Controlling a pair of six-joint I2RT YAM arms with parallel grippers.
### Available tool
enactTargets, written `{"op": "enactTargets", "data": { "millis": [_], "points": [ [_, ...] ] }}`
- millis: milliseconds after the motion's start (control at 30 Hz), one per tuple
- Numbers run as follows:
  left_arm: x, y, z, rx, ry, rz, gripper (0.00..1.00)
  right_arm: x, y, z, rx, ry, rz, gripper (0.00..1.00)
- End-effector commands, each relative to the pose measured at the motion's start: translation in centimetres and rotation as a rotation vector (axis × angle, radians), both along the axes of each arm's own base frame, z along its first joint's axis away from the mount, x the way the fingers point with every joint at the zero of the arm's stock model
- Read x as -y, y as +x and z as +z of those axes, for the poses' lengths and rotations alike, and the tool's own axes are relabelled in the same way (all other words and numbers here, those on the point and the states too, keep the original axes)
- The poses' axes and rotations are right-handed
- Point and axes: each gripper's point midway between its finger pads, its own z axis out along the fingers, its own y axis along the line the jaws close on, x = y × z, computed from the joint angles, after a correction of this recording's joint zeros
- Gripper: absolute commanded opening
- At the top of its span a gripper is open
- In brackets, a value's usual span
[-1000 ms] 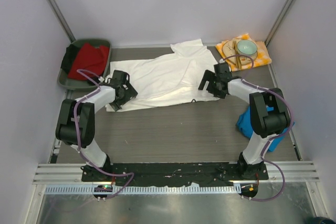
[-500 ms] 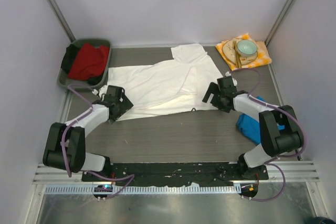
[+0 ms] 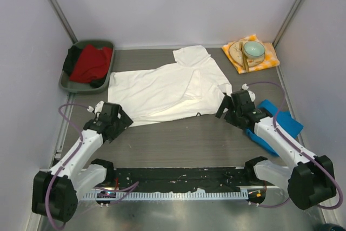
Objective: Fold and stack the t-shirts
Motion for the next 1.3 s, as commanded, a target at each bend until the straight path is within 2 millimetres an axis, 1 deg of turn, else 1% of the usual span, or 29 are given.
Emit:
{"op": "enactTargets", "data": {
  "millis": [0, 33, 100, 133, 167, 200, 233, 267, 300, 367, 400, 433, 467, 500, 533, 567, 600, 633, 667, 700, 733, 800, 833, 1000, 1067, 1167, 1200, 1233, 1267],
  "points": [
    [0.6, 1.0, 4.2, 0.096, -0.038, -0.002, 0.97, -1.6, 2.4, 5.7, 0.159, 0.017, 0.043, 1.0],
    [0.8, 1.9, 5.7, 0.133, -0.044, -0.009, 0.97, -2.0, 2.9, 6.3, 0.176, 0.022, 0.058, 1.0],
    [0.9, 2.4, 6.6, 0.133, -0.036, -0.015, 0.98, -3.1, 4.7, 6.8, 0.183, 0.032, 0.078, 1.0],
    [1.1, 3.0, 7.8, 0.154, -0.042, -0.021, 0.98, -4.1, 5.2, 6.7, 0.173, 0.057, 0.107, 1.0],
    [1.2, 3.3, 7.9, 0.144, -0.037, -0.023, 0.98, -4.8, 6.1, 6.2, 0.155, 0.064, 0.122, 1.0],
    [1.2, 3.7, 8.3, 0.157, -0.036, -0.028, 0.99, -5.7, 7.3, 6.3, 0.174, 0.091, 0.127, 1.0],
    [1.3, 4.3, 9.1, 0.179, -0.035, -0.025, 0.99, -6.6, 7.8, 6.2, 0.17, 0.124, 0.145, 1.0],
    [1.3, 4.7, 9.4, 0.188, -0.033, -0.026, 1.0, -7.2, 8.7, 6.5, 0.183, 0.144, 0.142, 0.99],
    [1.4, 5.1, 9.5, 0.189, -0.027, -0.034, 0.99, -7.8, 10.1, 5.5, 0.186, 0.151, 0.136, 0.99],
    [1.5, 6.0, 10.1, 0.209, -0.026, -0.034, 1.0, -9.2, 11.5, 5.3, 0.189, 0.194, 0.149, 0.93],
    [1.6, 6.3, 9.8, 0.193, -0.02, -0.042, 1.0, -9.7, 12.5, 4.3, 0.183, 0.204, 0.143, 0.9],
    [1.7, 6.7, 10.2, 0.202, -0.023, -0.044, 0.99, -9.9, 13.1, 3.7, 0.178, 0.208, 0.134, 0.8],
    [1.9, 6.9, 10.2, 0.202, -0.027, -0.049, 0.99, -10.6, 14.1, 4.0, 0.197, 0.228, 0.144, 0.76],
    [2.1, 7.2, 10.3, 0.206, -0.033, -0.058, 0.99, -11.0, 14.4, 3.8, 0.189, 0.243, 0.143, 0.72],
    [2.2, 7.4, 10.3, 0.206, -0.032, -0.067, 0.99, -11.3, 14.8, 2.3, 0.159, 0.24, 0.142, 0.63],
    [2.4, 7.7, 10.6, 0.223, -0.036, -0.072, 0.99, -11.7, 15.5, 2.6, 0.171, 0.251, 0.148, 0.61],
    [2.4, 7.8, 10.6, 0.228, -0.034, -0.075, 0.99, -12.0, 16.0, 2.4, 0.173, 0.253, 0.146, 0.59],
    [2.3, 8.0, 10.7, 0.231, -0.026, -0.079, 0.99, -12.1, 16.3, 1.6, 0.161, 0.249, 0.143, 0.59],
    [2.3, 8.1, 10.8, 0.237, -0.02, -0.083, 0.99, -12.2, 16.7, 1.7, 0.167, 0.25, 0.142, 0.58],
    [2.2, 8.2, 10.8, 0.235, -0.012, -0.083, 0.99, -12.2, 17.1, 1.7, 0.171, 0.246, 0.139, 0.57],
    [2.1, 8.2, 10.8, 0.231, -0.007, -0.084, 0.99, -12.2, 17.3, 1.1, 0.163, 0.239, 0.136, 0.56],
    [2.0, 8.3, 10.4, 0.219, 0.006, -0.09, 0.99, -12.2, 17.9, 1.1, 0.168, 0.232, 0.13, 0.56],
    [2.0, 8.3, 10.4, 0.216, 0.007, -0.088, 0.99, -12.3, 18.0, 0.7, 0.159, 0.228, 0.132, 0.56],
    [1.9, 8.5, 10.2, 0.213, 0.014, -0.091, 0.99, -12.4, 18.2, 0.2, 0.146, 0.219, 0.133, 0.54],
    [1.9, 8.6, 10.2, 0.211, 0.016, -0.094, 0.99, -12.2, 18.0, 0.2, 0.142, 0.207, 0.136, 0.54],
    [2.0, 8.6, 10.0, 0.206, 0.014, -0.096, 0.99, -11.6, 17.5, 0.8, 0.148, 0.184, 0.133, 0.54],
    [2.0, 8.6, 10.0, 0.207, 0.014, -0.098, 0.99, -11.4, 17.4, 1.6, 0.166, 0.179, 0.139, 0.54],
    [2.1, 8.6, 9.8, 0.204, 0.013, -0.099, 0.99, -11.2, 17.3, 1.8, 0.169, 0.173, 0.137, 0.54],
    [2.1, 8.6, 9.7, 0.201, 0.012, -0.1, 0.99, -11.0, 16.9, 1.7, 0.158, 0.164, 0.14, 0.54]
  ]
}}
